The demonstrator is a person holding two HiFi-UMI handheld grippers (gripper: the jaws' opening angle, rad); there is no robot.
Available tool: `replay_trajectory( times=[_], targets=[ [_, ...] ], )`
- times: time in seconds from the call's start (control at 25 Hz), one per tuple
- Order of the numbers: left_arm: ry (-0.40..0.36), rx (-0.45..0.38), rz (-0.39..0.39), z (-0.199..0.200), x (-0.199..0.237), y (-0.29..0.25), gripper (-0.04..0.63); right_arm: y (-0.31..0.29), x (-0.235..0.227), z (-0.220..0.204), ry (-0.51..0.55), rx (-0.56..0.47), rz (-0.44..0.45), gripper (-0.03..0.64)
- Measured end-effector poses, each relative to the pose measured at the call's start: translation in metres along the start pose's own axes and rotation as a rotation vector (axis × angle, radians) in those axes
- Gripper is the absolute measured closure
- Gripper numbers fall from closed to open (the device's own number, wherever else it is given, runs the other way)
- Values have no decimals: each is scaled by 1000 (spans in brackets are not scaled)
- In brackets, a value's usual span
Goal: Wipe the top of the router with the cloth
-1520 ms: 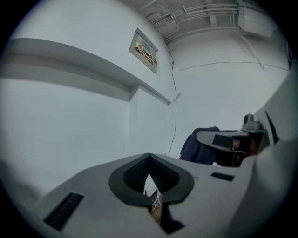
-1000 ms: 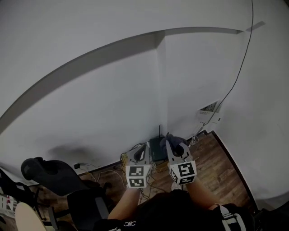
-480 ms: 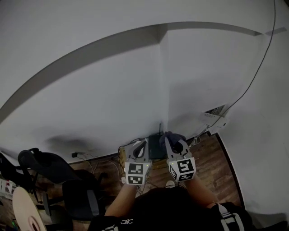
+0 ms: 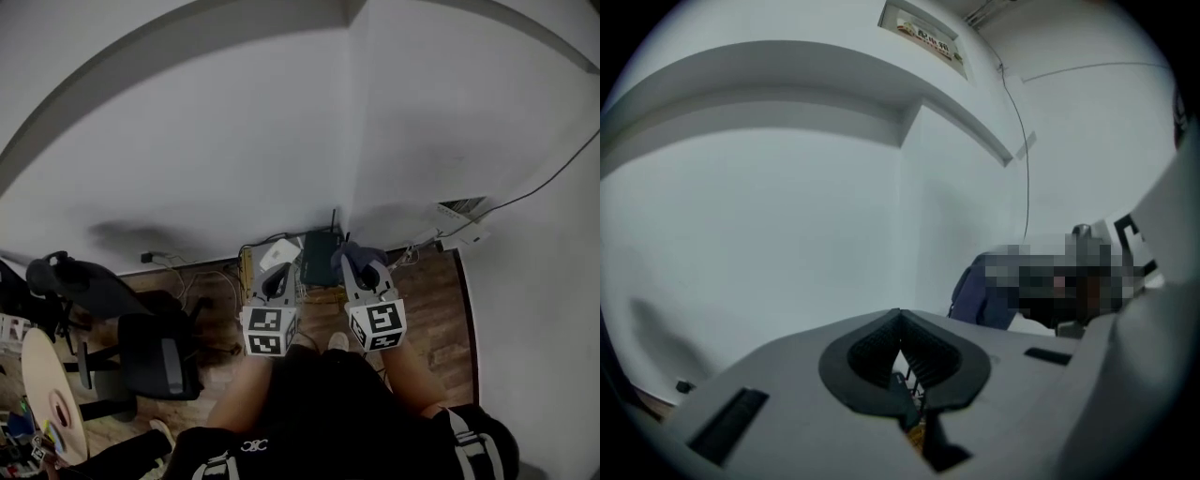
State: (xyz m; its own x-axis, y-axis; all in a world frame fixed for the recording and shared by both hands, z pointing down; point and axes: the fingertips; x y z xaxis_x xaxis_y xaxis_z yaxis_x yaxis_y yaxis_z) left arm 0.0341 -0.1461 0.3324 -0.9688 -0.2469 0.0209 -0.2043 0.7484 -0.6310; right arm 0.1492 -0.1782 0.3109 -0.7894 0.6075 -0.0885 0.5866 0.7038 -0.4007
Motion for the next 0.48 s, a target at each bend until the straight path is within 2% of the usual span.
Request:
replay_trajectory(
  times=[0.2,0.32,0.48],
  targets=[
    [24,99,1,-39,0,-14,598,-13,3,-37,-19,86,58,603],
    [56,134,-10,-58,7,-23,598,-21,7,-52,-21,131,58,603],
    [55,168,-9,-83,16,-44,598,-42,8,-70,-24,182,42,603]
  ],
)
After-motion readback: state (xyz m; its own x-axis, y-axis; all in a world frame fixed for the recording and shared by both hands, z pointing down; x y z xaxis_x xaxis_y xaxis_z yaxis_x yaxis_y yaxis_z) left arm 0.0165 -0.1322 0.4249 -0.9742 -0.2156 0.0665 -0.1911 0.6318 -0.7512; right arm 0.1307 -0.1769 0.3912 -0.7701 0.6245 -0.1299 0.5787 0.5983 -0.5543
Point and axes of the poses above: the fingertips, and each gripper's own axes: y backward along the fingers, x to its left, z out of its top, and after that the axes turned 13 degrees about x, right-handed
